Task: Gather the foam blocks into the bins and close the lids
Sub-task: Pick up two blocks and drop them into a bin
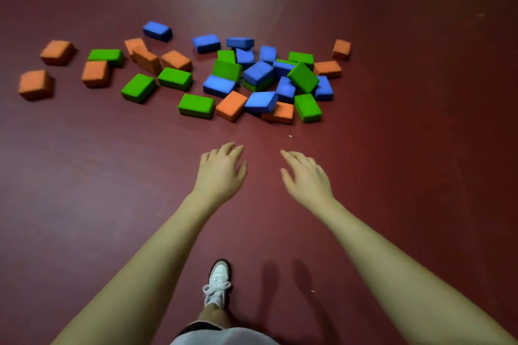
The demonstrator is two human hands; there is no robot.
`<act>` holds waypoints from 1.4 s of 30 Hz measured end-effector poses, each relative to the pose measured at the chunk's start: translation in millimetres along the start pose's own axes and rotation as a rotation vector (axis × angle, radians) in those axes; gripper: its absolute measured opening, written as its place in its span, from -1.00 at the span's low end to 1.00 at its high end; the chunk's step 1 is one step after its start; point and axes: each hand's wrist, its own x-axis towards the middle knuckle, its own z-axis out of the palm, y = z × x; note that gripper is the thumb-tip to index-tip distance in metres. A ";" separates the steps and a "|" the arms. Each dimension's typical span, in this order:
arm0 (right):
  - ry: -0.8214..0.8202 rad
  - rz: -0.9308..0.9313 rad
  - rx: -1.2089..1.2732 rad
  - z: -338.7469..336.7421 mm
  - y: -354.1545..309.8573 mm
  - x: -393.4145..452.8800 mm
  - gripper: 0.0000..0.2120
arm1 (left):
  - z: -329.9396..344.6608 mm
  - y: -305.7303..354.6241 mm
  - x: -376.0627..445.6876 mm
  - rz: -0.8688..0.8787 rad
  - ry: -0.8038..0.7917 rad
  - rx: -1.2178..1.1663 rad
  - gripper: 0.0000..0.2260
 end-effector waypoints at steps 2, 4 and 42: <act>0.014 0.033 0.014 -4.3 -11.5 41.9 -0.54 | -10.8 -18.3 41.6 0.031 -0.008 0.009 -0.59; 0.027 0.053 0.019 -9.6 -20.6 82.0 -0.53 | -21.3 -34.6 83.1 0.055 -0.018 0.024 -0.59; -0.091 -0.001 -0.061 -49.6 173.8 728.1 -0.54 | 34.4 -37.0 771.3 0.055 -0.253 0.113 -0.59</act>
